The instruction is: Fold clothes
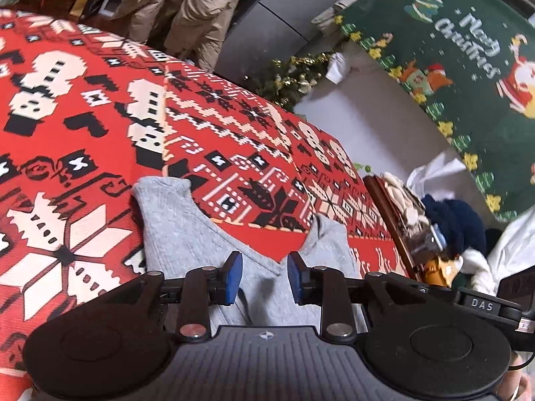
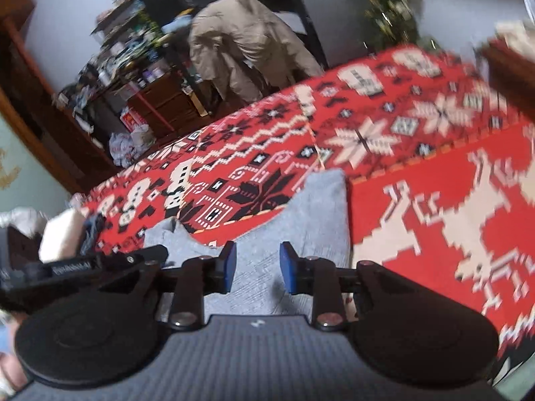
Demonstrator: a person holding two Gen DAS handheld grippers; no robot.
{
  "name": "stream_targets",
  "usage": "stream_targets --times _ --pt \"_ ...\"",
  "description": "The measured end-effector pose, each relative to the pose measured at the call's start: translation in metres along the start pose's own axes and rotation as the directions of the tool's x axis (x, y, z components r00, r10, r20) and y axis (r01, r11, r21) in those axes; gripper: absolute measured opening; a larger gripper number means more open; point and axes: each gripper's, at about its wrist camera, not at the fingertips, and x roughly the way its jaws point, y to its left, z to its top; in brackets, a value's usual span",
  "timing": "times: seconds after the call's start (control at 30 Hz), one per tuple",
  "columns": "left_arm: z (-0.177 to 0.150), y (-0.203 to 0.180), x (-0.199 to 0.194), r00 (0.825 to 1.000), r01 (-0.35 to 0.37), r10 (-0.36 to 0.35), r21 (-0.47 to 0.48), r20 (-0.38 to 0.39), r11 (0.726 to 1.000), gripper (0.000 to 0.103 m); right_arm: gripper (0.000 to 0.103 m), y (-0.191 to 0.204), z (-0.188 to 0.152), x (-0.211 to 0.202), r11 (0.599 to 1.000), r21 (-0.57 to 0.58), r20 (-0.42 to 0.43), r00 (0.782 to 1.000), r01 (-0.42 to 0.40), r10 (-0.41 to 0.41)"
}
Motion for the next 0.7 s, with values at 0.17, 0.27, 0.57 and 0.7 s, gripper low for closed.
stream_targets --times 0.17,0.27,0.57,0.7 --pt "-0.003 0.018 0.006 0.997 0.022 -0.031 -0.115 -0.076 0.993 0.028 0.031 -0.009 0.005 0.008 0.997 0.064 -0.031 0.998 -0.048 0.05" --pt "-0.004 0.024 -0.001 0.997 0.032 -0.044 -0.171 -0.071 0.985 0.028 0.036 -0.007 0.005 0.012 0.996 0.061 -0.052 0.996 -0.064 0.067" --pt "-0.003 0.025 0.005 0.992 0.061 -0.081 -0.191 -0.098 0.98 0.025 0.038 0.01 0.002 0.018 0.993 0.031 -0.093 0.988 -0.117 0.12" --pt "-0.003 0.012 -0.003 0.997 -0.012 0.003 -0.113 -0.073 0.994 0.003 0.041 0.003 0.006 0.018 0.992 0.066 -0.084 0.99 -0.106 0.112"
